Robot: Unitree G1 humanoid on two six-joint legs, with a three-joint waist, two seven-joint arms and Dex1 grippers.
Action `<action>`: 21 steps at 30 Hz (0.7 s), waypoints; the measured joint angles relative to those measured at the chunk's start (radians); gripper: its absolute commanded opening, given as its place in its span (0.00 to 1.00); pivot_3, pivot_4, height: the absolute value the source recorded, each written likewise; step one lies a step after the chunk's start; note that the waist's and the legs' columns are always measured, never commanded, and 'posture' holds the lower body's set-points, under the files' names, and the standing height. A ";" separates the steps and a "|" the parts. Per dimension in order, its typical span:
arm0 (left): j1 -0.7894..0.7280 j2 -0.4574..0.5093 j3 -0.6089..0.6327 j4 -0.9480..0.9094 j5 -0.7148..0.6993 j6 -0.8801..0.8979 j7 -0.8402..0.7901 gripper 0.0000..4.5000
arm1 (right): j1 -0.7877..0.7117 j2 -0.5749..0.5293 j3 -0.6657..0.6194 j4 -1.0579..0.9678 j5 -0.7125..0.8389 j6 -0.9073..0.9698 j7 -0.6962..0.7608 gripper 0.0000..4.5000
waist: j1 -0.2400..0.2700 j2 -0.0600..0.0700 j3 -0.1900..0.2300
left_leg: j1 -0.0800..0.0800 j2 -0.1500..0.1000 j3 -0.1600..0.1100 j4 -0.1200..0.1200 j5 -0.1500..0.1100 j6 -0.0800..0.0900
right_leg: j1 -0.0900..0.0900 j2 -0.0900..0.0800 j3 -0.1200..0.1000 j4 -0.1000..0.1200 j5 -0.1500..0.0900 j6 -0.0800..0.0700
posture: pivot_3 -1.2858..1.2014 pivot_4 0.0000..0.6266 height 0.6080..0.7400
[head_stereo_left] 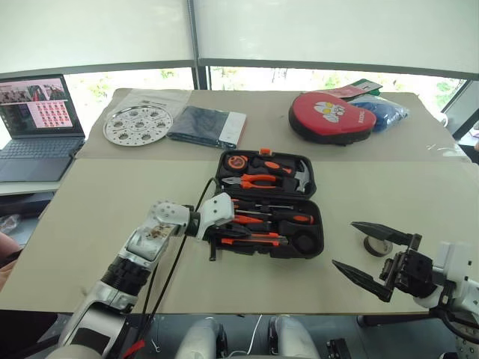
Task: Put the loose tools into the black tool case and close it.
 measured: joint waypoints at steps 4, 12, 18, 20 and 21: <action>0.099 -0.042 0.112 -0.011 -0.145 -0.098 -0.041 0.43 | 0.047 -0.005 -0.050 0.002 0.009 0.011 -0.012 1.00 | -0.007 -0.001 0.001 | -0.003 0.001 0.000 0.000 0.001 -0.002 | -0.004 -0.001 0.000 0.000 0.000 0.000 | 0.52 0.24 1.00; 0.239 0.098 0.387 -0.105 -0.378 -0.156 -0.172 1.00 | 0.235 0.000 -0.218 0.049 0.021 0.009 0.019 1.00 | -0.004 -0.001 0.002 | -0.002 0.001 -0.001 -0.001 -0.001 0.000 | -0.002 -0.005 -0.002 -0.001 -0.003 -0.005 | 0.52 0.24 1.00; 0.502 0.259 0.583 -0.092 -0.444 -0.148 -0.269 1.00 | 0.351 0.095 -0.295 0.165 -0.077 -0.013 -0.079 1.00 | -0.010 -0.002 0.003 | -0.001 0.001 -0.001 -0.007 -0.002 -0.004 | -0.005 -0.006 -0.002 -0.001 -0.008 -0.007 | 0.52 0.24 1.00; 0.497 0.257 0.584 -0.119 -0.465 -0.146 -0.270 1.00 | 0.340 0.063 -0.284 0.149 -0.127 0.034 -0.134 1.00 | -0.008 0.001 0.004 | -0.002 0.000 0.000 -0.006 -0.003 -0.005 | -0.004 -0.012 -0.002 -0.001 -0.008 -0.007 | 0.52 0.24 1.00; 0.492 0.256 0.584 -0.131 -0.470 -0.145 -0.272 1.00 | 0.331 0.037 -0.281 0.130 -0.138 0.066 -0.154 1.00 | -0.008 0.001 0.005 | -0.002 -0.001 0.000 -0.006 -0.005 -0.009 | -0.004 -0.014 -0.002 -0.001 -0.007 -0.007 | 0.52 0.24 1.00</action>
